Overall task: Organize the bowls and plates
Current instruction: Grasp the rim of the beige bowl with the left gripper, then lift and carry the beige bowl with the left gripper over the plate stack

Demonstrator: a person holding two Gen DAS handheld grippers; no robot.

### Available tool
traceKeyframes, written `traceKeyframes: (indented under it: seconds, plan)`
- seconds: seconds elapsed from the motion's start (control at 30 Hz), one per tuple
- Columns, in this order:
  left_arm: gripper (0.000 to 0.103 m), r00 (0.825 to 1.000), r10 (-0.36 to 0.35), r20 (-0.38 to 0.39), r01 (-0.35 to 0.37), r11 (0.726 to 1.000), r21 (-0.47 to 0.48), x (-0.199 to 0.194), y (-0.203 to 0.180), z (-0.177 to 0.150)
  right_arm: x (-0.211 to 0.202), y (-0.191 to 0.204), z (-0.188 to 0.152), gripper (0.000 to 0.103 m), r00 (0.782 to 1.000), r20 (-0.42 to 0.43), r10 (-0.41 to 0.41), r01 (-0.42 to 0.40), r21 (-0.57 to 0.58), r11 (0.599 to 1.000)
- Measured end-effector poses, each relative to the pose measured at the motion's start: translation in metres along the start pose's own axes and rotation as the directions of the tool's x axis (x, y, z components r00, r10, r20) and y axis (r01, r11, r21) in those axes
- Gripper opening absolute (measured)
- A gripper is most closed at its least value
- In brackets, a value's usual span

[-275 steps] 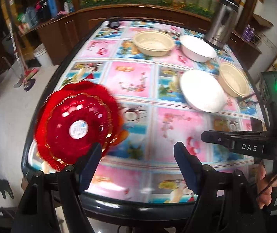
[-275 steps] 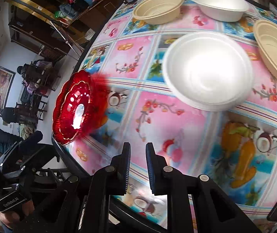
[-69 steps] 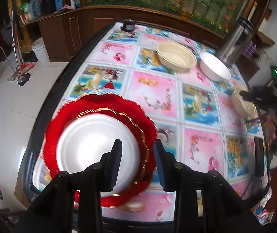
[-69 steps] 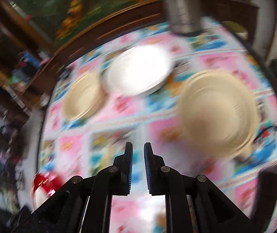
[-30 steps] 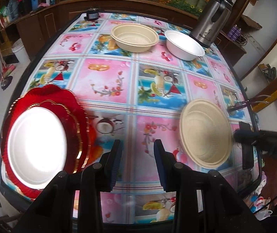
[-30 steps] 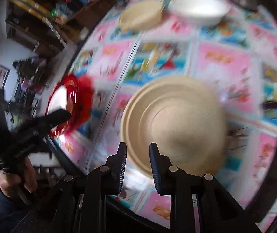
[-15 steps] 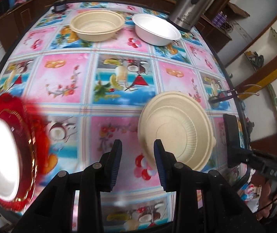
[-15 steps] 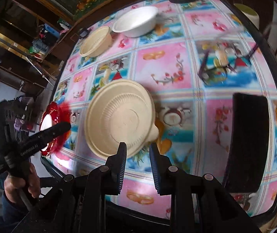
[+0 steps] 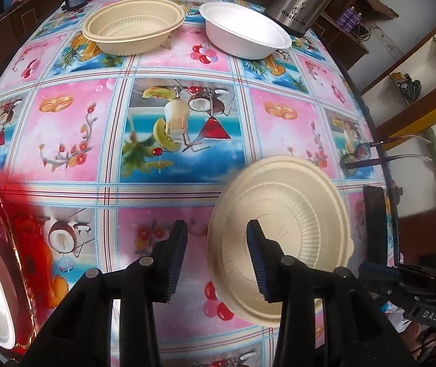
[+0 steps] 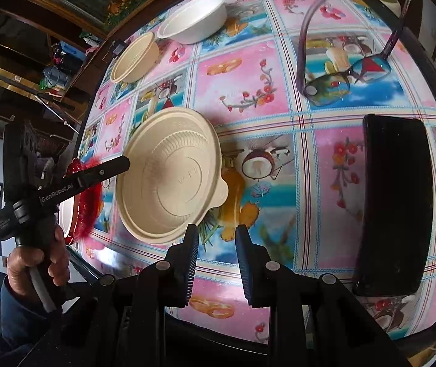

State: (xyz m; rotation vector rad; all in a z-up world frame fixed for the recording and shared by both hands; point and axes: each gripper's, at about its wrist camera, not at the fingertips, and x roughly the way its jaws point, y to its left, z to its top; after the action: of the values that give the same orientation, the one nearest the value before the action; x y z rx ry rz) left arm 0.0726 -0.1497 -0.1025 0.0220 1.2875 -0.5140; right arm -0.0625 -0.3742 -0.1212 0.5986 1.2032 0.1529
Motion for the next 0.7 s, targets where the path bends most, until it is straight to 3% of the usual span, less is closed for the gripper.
traceKeyframes:
  seconds: [0.13, 0.2, 0.33, 0.53, 0.7]
  plan:
    - [0.035, 1.000, 0.020, -0.012, -0.020, 1.000, 0.011, 0.010, -0.001, 0.004, 0.011, 0.004, 0.006, 0.027, 1.000, -0.011, 0.006, -0.006, -0.007, 1.000]
    - [0.023, 1.000, 0.019, -0.021, -0.018, 1.000, 0.009, 0.015, -0.002, 0.005, 0.022, 0.005, 0.011, 0.027, 0.999, -0.032, 0.013, -0.013, 0.007, 1.000]
    - [0.014, 0.999, 0.015, -0.028, -0.014, 1.000, 0.018, 0.019, -0.004, 0.002, 0.035, 0.004, 0.017, 0.027, 0.999, -0.047, 0.019, -0.017, 0.029, 0.999]
    - [0.013, 1.000, 0.025, -0.017, -0.024, 0.999, 0.022, 0.018, -0.006, 0.000, 0.026, 0.003, 0.020, 0.027, 0.998, -0.042, 0.038, -0.037, 0.039, 0.999]
    - [0.013, 1.000, 0.028, -0.011, -0.028, 1.000, 0.014, 0.015, -0.003, -0.001, -0.001, -0.007, 0.024, 0.027, 0.999, 0.016, 0.050, -0.050, 0.061, 0.997]
